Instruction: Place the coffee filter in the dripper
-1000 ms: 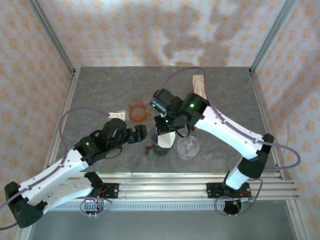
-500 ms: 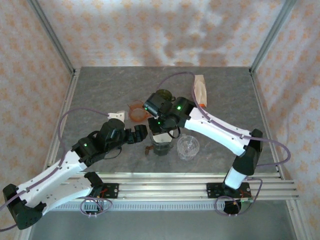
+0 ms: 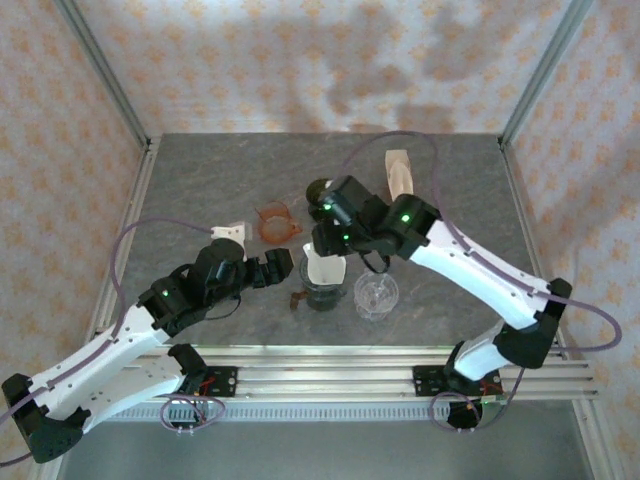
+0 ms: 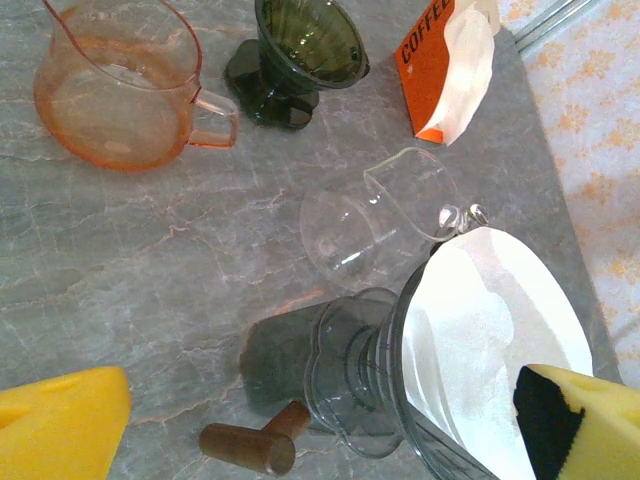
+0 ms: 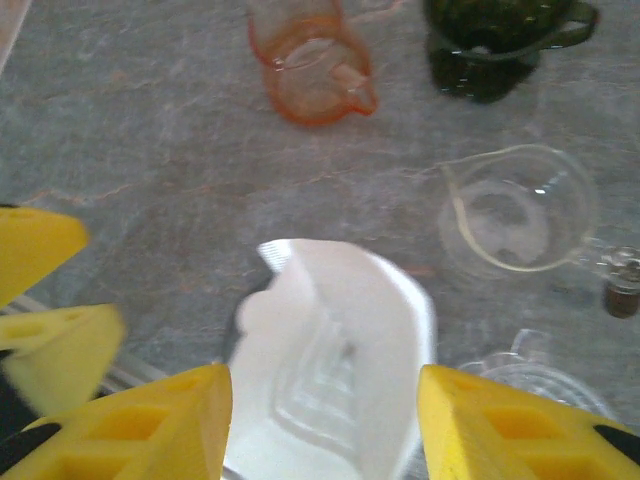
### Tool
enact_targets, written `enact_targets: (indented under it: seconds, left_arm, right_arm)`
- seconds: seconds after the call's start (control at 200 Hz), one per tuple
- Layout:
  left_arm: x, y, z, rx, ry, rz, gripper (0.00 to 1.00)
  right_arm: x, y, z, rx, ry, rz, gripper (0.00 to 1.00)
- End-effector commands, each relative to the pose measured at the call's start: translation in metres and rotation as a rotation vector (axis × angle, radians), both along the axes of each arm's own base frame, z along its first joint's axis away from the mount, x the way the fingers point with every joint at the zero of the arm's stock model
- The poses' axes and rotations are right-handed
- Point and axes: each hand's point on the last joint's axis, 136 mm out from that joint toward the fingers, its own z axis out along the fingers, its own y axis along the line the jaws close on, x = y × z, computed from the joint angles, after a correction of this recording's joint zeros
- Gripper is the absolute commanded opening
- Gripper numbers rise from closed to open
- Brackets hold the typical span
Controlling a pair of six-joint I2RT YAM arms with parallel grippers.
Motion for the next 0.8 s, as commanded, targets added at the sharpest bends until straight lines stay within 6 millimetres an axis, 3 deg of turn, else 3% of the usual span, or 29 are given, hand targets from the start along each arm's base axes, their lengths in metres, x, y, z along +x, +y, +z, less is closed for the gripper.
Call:
enact_targets:
  seconds: [0.0, 0.21, 0.796]
  left_arm:
    - [0.003, -0.001, 0.003, 0.000, -0.006, 0.001, 1.00]
    - [0.007, -0.004, 0.005, 0.002, -0.005, -0.002, 1.00]
    - [0.010, -0.009, 0.004, 0.001, -0.003, -0.013, 1.00]
  right_arm:
    - [0.006, -0.013, -0.024, -0.023, 0.056, 0.018, 0.54]
    - [0.010, -0.013, -0.056, -0.007, 0.166, 0.028, 0.50]
    - [0.009, -0.006, -0.071, -0.005, 0.214, 0.047, 0.22]
